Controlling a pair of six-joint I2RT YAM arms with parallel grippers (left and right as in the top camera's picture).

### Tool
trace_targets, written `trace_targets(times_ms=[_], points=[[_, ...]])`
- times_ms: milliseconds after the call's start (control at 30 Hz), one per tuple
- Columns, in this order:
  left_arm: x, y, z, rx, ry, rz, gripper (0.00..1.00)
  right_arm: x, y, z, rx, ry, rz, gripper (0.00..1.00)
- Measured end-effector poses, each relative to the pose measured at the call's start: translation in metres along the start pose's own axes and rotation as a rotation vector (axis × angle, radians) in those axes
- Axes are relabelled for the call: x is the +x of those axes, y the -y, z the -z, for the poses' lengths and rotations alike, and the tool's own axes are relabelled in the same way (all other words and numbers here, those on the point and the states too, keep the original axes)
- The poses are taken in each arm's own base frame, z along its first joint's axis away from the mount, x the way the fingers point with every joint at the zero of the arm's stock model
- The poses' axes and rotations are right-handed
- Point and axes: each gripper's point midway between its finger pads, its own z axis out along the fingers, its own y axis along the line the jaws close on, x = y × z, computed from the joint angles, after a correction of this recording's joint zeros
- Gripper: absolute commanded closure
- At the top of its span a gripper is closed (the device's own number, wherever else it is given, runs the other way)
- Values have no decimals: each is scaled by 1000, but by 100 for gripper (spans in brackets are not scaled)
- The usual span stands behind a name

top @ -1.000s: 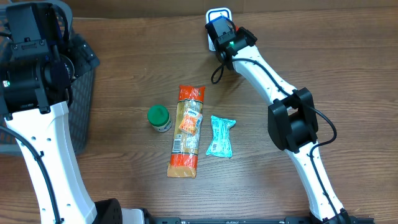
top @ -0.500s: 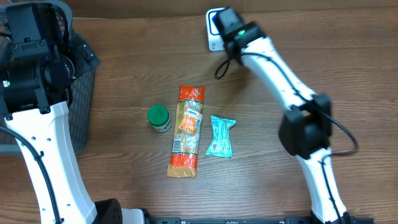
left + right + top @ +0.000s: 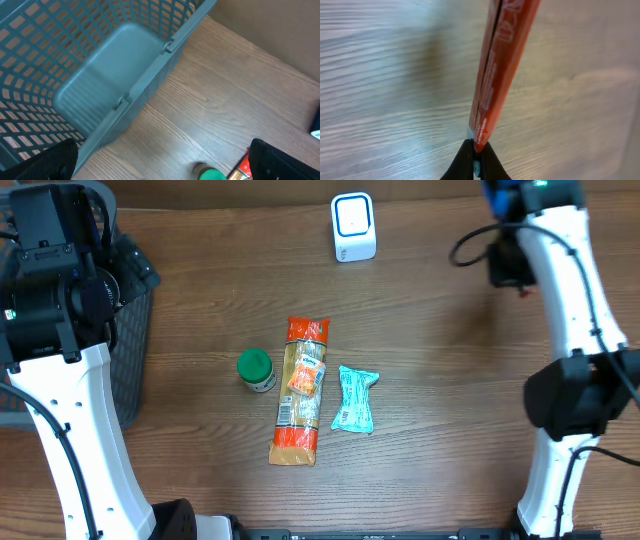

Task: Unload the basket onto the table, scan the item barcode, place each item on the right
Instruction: 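Carry the red snack bar to the right side of the table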

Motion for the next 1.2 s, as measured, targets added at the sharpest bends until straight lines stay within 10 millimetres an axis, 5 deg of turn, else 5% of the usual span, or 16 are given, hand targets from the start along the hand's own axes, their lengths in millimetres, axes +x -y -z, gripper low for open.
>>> trace_targets(times_ms=[167, 433, 467, 600, 767, 900, 1000, 1200], points=[[0, 0, 0, 0, 0, 0, 0, 27, 28, -45, -34, -170, -98, 96], [0, 0, 0, 0, 0, 0, 1, 72, 40, -118, -42, -362, -160, 95], [0, 0, 0, 0, 0, 0, 0, 77, 41, -125, -43, -379, -168, 90], [0, 0, 0, 0, 0, 0, 0, 89, 43, -144, -45, -407, -192, 35], [0, 0, 0, 0, 0, 0, 0, 86, 41, -147, -50, -395, -198, 19], [0, 0, 0, 0, 0, 0, 0, 89, 43, -145, -24, -405, -197, 18], [0, 0, 0, 0, 0, 0, 0, 94, 49, -131, 36, -434, -201, 18], [0, 0, 0, 0, 0, 0, 0, 53, 22, -85, 3, -276, -189, 16]])
